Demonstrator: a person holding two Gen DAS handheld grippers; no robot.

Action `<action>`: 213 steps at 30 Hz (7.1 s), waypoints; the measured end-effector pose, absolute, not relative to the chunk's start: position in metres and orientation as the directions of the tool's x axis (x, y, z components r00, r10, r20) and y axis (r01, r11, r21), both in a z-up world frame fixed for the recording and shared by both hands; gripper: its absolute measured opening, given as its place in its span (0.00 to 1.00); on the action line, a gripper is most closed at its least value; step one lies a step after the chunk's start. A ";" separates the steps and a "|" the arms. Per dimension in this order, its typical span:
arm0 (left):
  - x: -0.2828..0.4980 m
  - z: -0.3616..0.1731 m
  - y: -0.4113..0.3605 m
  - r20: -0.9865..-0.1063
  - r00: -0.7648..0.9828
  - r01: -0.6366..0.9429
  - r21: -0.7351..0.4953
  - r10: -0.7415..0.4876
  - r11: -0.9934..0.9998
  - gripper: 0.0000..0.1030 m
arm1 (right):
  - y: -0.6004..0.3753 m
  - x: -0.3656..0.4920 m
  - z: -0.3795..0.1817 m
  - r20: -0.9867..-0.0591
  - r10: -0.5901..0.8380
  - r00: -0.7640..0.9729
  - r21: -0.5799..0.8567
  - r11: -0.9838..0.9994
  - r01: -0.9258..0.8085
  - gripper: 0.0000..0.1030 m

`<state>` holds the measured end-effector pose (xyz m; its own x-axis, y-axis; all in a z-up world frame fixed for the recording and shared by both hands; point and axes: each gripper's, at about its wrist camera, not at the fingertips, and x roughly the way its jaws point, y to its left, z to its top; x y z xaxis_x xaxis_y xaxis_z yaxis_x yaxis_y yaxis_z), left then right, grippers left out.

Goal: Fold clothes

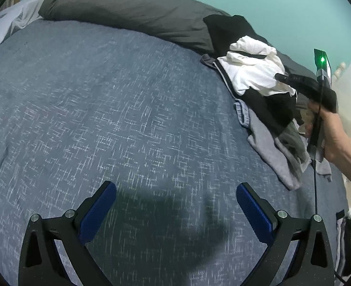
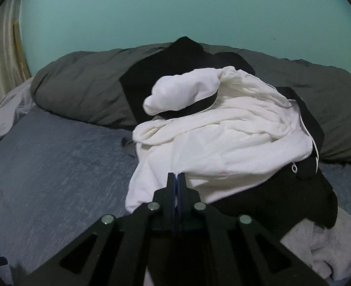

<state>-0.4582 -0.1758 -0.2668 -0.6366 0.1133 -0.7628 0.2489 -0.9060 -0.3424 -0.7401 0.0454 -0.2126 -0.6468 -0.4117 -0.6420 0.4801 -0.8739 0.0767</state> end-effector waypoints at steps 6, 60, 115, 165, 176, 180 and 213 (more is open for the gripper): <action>-0.433 -0.254 -0.173 -0.750 -0.654 0.252 -0.341 0.101 -0.906 1.00 | 0.051 -0.672 -0.189 -0.575 -0.551 -0.605 0.166 -0.803 0.573 0.01; -0.134 -0.244 -0.092 -0.648 -0.747 0.117 -0.345 0.146 -0.931 1.00 | 0.181 -0.249 -0.229 -0.487 -0.746 -0.454 0.559 -0.666 0.494 0.48; -0.140 -0.268 -0.089 -0.700 -0.695 0.044 -0.269 0.164 -0.962 1.00 | 0.225 -0.287 -0.341 -0.695 -0.602 -0.394 0.636 -0.770 0.055 0.17; -0.155 -0.265 -0.112 -0.684 -0.700 0.091 -0.369 0.204 -0.925 1.00 | 0.042 -0.343 -0.180 -0.718 -0.635 -0.285 0.371 -0.695 0.616 0.51; -0.181 -0.272 -0.124 -0.684 -0.694 0.129 -0.425 0.225 -0.896 0.99 | 0.104 -0.349 -0.236 -0.801 -0.471 -0.370 0.152 -0.757 0.635 0.51; -0.195 -0.273 -0.123 -0.687 -0.689 0.134 -0.435 0.232 -0.890 0.95 | 0.109 -0.338 -0.252 -0.812 -0.440 -0.384 0.048 -0.706 0.707 0.51; -0.205 -0.280 -0.127 -0.700 -0.678 0.151 -0.432 0.226 -0.889 0.91 | 0.040 -0.358 -0.298 -0.832 -0.239 -0.501 -0.370 -0.433 0.822 0.50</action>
